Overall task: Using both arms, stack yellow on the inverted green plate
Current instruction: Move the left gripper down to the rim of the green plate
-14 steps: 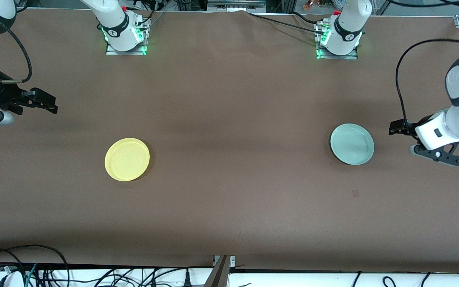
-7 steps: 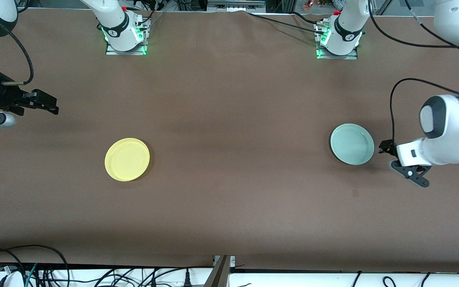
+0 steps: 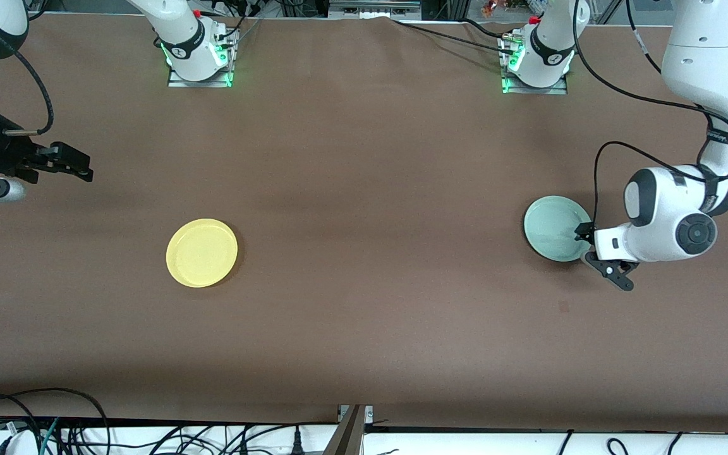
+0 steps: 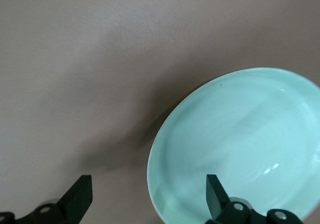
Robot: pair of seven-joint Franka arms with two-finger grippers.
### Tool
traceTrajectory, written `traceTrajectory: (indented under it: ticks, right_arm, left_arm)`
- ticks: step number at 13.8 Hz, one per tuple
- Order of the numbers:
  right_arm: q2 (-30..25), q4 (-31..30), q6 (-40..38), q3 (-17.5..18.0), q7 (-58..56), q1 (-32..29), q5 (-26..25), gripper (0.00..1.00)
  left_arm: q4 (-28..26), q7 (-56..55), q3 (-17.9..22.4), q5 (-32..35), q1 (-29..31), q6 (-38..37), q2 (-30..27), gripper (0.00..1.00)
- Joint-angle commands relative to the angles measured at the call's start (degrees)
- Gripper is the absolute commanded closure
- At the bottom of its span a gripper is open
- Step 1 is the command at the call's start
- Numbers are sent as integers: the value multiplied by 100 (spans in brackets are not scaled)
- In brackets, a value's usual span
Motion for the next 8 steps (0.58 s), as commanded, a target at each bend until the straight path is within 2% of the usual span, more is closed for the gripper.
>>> traceTrajectory:
  ticks: [1,2,3,5,6,8]
  right_arm:
    - [34,102,-64,7,-42,0,-86,0]
    - [25,102,-64,7,-42,0,-86,0]
    - [34,94,-64,7,-42,0,-86,0]
    - [25,102,-73,7,-42,0,-86,0]
    - [25,102,-81,7,-42,9,-86,0]
    - [34,94,-81,7,-42,9,-86,0]
  left_arm:
    - [-358,479,-34,-122,71,492,-68,0]
    - [-350,698,-34,-122,106,501,-59,16]
    - [-350,831,-34,-122,133,510,-59,46]
    - [-350,858,-34,-122,124,501,-50,85]
    - [-350,858,-34,-122,124,501,-32,96]
    - [-332,858,-34,-122,116,501,3,100]
